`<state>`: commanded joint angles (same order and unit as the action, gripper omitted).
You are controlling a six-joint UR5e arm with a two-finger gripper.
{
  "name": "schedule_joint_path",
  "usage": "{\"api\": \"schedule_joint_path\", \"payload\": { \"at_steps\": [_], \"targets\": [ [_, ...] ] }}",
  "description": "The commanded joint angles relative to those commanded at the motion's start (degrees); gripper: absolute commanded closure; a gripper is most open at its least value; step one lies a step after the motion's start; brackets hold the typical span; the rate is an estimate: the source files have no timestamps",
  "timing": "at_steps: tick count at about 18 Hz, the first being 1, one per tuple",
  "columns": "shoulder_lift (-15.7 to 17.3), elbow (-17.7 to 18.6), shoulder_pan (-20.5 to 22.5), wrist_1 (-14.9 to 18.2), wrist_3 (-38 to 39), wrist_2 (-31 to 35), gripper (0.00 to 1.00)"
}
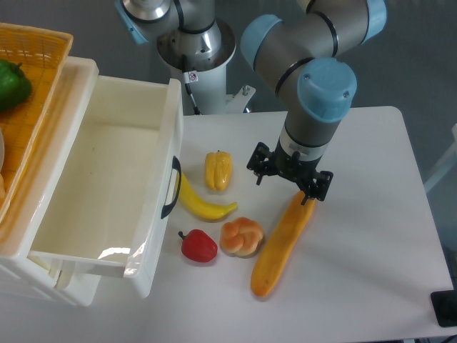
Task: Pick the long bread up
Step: 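Move the open gripper over the long orange baguette and lower it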
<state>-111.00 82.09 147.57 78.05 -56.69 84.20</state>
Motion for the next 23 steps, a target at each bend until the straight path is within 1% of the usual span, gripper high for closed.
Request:
{"api": "schedule_joint_path", "payload": {
  "at_steps": [2,4,7,10,13,14,16,18,21,23],
  "targets": [
    [-0.3,1.0,-0.2,-1.8,-0.3,-0.4,0.00],
    [-0.5,2.4,-0.5,-4.7,0.5,-0.7,0.00],
    [-1.6,2.4,-1.1,-5.2,2.2,-0.6,0.00],
    [-3.3,2.4,-1.1,-6.2,1.3,-0.4,0.00],
    [-4.0,2.5,-1.1,-6.8,0.9,0.0,0.00],
    [-4.0,3.3,-1.2,-7.2,0.1,1.2,0.00],
    [-3.8,6.0,-2.0,-11.4,-6.2,5.9,0.00],
    [-4.3,6.3,-2.1,-12.3,-7.5,5.9,0.00],
    [-6.1,6.2,-2.0,-13.2,-7.9,6.0,0.00],
    [-7.1,6.3,-1.8,-15.3,-8.3,6.1,0.00]
  ]
}}
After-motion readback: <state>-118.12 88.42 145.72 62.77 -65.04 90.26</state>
